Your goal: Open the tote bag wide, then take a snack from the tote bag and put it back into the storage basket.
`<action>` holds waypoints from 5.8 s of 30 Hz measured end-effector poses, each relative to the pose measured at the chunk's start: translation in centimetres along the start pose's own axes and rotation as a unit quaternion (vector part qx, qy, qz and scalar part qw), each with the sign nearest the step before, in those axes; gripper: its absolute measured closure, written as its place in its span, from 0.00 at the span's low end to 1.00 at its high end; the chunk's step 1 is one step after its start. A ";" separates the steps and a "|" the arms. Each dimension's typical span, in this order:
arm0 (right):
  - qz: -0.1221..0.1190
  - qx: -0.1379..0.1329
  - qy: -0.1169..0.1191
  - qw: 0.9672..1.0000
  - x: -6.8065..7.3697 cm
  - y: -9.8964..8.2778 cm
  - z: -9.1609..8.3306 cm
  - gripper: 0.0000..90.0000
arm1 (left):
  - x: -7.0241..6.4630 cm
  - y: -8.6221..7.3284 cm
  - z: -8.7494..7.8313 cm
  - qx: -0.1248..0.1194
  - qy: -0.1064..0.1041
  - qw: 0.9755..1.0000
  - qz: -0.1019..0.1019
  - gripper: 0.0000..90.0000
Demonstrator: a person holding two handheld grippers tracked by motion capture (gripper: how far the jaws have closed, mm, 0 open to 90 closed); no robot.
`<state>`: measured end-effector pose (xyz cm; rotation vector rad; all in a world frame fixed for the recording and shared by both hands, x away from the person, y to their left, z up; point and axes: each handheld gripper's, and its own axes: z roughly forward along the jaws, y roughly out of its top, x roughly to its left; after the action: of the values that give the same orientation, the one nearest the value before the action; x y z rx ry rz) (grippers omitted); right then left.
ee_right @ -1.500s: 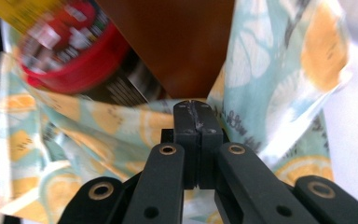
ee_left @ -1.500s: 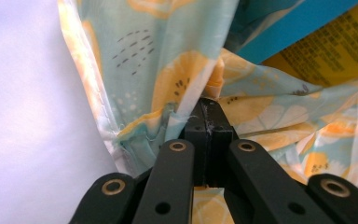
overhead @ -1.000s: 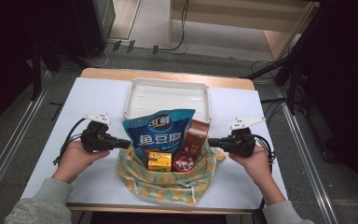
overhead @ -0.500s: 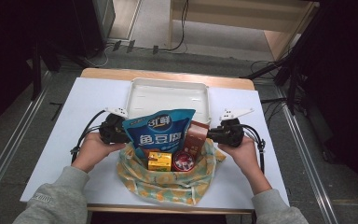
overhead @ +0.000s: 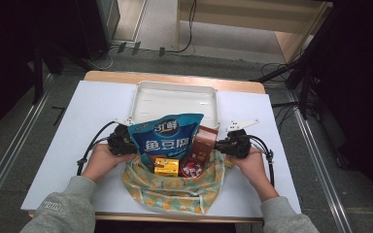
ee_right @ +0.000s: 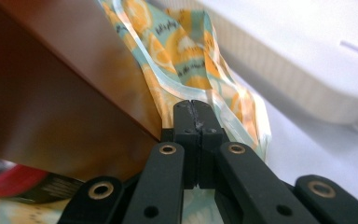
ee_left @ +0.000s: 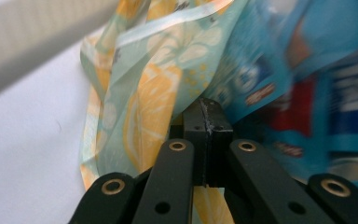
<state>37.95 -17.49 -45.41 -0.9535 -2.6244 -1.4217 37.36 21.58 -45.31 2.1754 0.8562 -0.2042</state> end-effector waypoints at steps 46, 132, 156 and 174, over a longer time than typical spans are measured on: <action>0.030 -0.017 -0.050 0.998 -1.7 -0.5 -2.0 0.65 | -0.4 -0.3 -3.2 -0.014 -0.006 1.000 -0.001 0.67; 0.042 -0.019 -0.080 0.996 -2.2 -0.3 -1.9 0.56 | -8.6 6.2 -9.2 -0.037 0.007 0.996 0.077 0.61; 0.042 -0.022 -0.078 0.996 -2.2 -0.3 -1.9 0.56 | -8.0 7.8 -7.9 -0.038 0.007 0.996 0.075 0.94; 0.043 -0.020 -0.077 0.996 -2.3 -0.4 -1.9 0.55 | -9.0 9.9 -7.5 -0.060 -0.011 0.996 0.058 1.00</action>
<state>39.08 -20.27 -45.18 -1.2102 -2.6310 -1.4421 35.88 17.62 -30.56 2.0991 0.7088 -0.1158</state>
